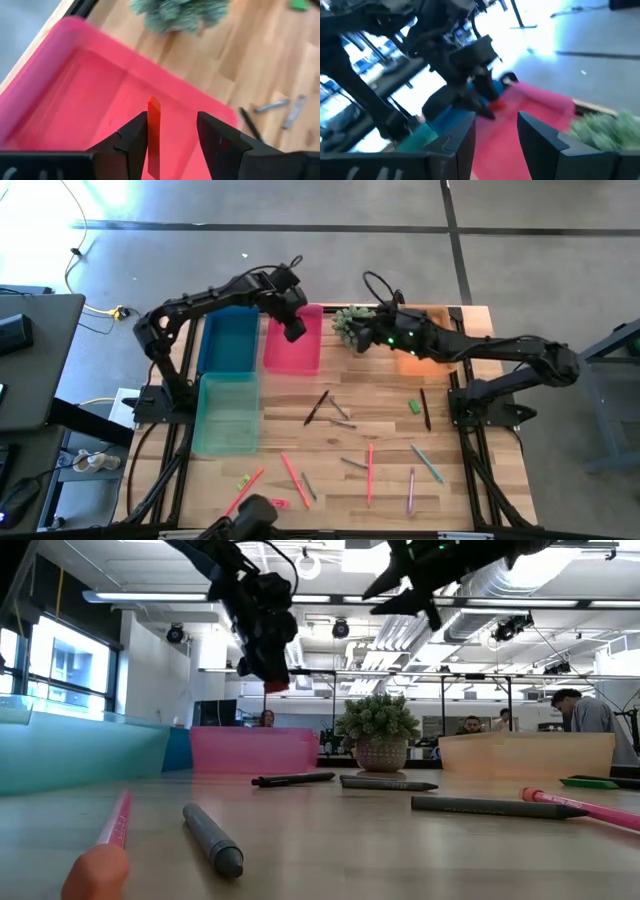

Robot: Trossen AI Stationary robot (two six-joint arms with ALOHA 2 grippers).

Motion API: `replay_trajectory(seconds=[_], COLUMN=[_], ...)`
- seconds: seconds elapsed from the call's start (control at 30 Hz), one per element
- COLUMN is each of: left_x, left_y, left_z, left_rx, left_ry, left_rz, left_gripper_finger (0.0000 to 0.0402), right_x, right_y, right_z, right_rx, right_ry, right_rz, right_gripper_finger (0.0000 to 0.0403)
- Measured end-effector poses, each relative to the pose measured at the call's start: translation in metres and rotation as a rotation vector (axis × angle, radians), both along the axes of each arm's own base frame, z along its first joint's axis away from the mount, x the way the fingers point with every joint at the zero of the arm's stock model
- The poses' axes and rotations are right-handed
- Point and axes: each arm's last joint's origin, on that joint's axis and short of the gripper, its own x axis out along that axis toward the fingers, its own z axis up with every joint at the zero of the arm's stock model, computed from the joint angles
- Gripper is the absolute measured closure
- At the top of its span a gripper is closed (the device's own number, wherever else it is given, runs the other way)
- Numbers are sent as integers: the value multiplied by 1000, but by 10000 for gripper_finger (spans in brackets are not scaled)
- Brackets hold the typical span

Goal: Sort crayons/erasers/pens/pencils in bins
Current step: Put the orange eraser into the pink bin

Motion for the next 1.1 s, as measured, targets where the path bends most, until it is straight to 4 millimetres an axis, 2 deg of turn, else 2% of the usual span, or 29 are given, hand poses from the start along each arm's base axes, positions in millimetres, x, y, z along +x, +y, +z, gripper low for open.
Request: replay_trajectory(seconds=[0.2,0.4,0.53,0.87,1.1], left_x=[-2,-2,-2,-7,-5], left_y=[-4,-5,-4,0,-2], left_z=[7,7,7,8,8], left_rx=[5,45,50,58,73], left_ry=[-69,-80,-77,-79,-83], left_rz=[-142,-241,-244,-229,-253], left_gripper_finger=[247,247,247,247,247], right_x=[28,65,84,112,119], right_y=[-22,-42,-51,-62,-68], right_z=[-11,-21,-30,-49,-63], right_rx=[-37,-16,3,39,73], right_ry=[-134,-103,-49,36,64], right_rz=[5,55,60,77,59], right_gripper_finger=[265,265,265,265,265])
